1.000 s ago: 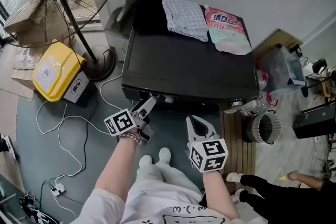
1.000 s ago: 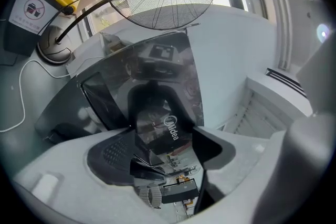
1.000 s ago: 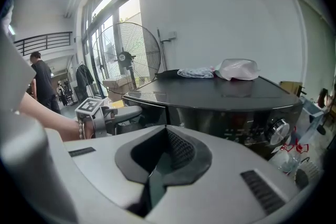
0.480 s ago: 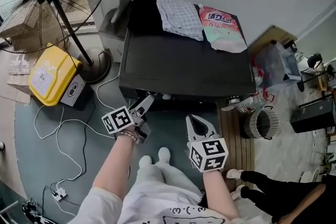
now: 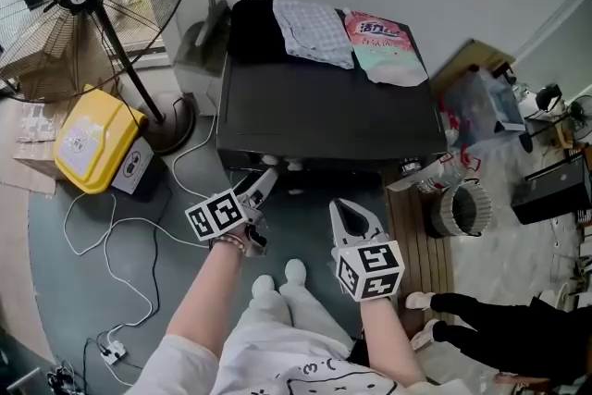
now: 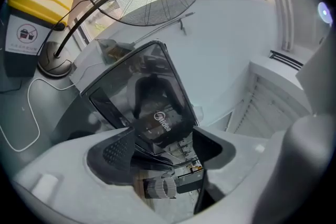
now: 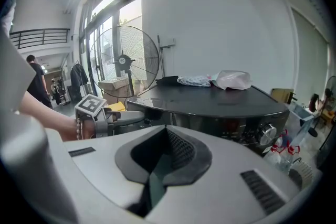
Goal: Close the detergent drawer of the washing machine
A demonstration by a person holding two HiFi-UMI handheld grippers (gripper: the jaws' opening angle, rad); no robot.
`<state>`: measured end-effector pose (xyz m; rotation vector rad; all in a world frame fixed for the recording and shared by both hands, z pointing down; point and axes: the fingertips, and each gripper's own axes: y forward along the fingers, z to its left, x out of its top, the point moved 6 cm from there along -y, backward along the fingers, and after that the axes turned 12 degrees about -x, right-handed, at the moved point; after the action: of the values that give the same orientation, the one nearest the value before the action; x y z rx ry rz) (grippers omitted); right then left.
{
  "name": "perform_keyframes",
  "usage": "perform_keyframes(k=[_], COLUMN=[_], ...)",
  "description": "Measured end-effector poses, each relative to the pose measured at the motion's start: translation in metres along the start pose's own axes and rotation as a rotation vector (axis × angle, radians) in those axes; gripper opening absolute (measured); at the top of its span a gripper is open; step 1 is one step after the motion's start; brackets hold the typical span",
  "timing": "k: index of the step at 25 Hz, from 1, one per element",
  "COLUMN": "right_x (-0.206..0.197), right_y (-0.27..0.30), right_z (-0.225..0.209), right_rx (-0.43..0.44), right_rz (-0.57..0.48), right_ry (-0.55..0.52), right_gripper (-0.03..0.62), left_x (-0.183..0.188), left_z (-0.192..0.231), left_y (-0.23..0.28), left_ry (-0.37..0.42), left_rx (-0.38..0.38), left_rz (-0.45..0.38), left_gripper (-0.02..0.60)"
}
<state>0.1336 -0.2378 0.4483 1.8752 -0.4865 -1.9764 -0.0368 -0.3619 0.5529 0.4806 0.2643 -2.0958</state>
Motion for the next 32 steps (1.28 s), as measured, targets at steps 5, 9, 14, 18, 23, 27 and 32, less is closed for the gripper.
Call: perform_keyframes(k=[5, 9, 14, 18, 23, 27, 32], right_x=[0.001, 0.003, 0.009, 0.011, 0.015, 0.016, 0.017], right_y=[-0.015, -0.03, -0.048, -0.065, -0.088, -0.108, -0.134], right_z=[0.002, 0.005, 0.006, 0.001, -0.003, -0.006, -0.011], right_rx=[-0.02, -0.024, -0.02, -0.016, -0.003, 0.014, 0.03], right_rz=[-0.025, -0.046, -0.093, -0.13, -0.17, -0.201, -0.24], right_ry=[0.01, 0.009, 0.004, 0.001, -0.006, -0.008, -0.017], right_gripper=[-0.006, -0.006, -0.006, -0.006, -0.006, -0.006, -0.006], left_x=[0.002, 0.003, 0.005, 0.002, -0.001, -0.006, -0.014], left_z=[-0.019, -0.037, -0.06, -0.079, -0.11, -0.137, -0.171], left_y=[-0.008, -0.017, -0.028, -0.038, -0.055, -0.071, -0.096], left_ry=[0.105, 0.206, 0.317, 0.413, 0.547, 0.663, 0.816], left_rx=[-0.011, -0.015, -0.009, 0.013, 0.045, 0.084, 0.16], left_rz=[0.046, 0.072, 0.086, 0.086, 0.083, 0.066, 0.026], left_gripper=[0.336, 0.335, 0.334, 0.334, 0.331, 0.27, 0.066])
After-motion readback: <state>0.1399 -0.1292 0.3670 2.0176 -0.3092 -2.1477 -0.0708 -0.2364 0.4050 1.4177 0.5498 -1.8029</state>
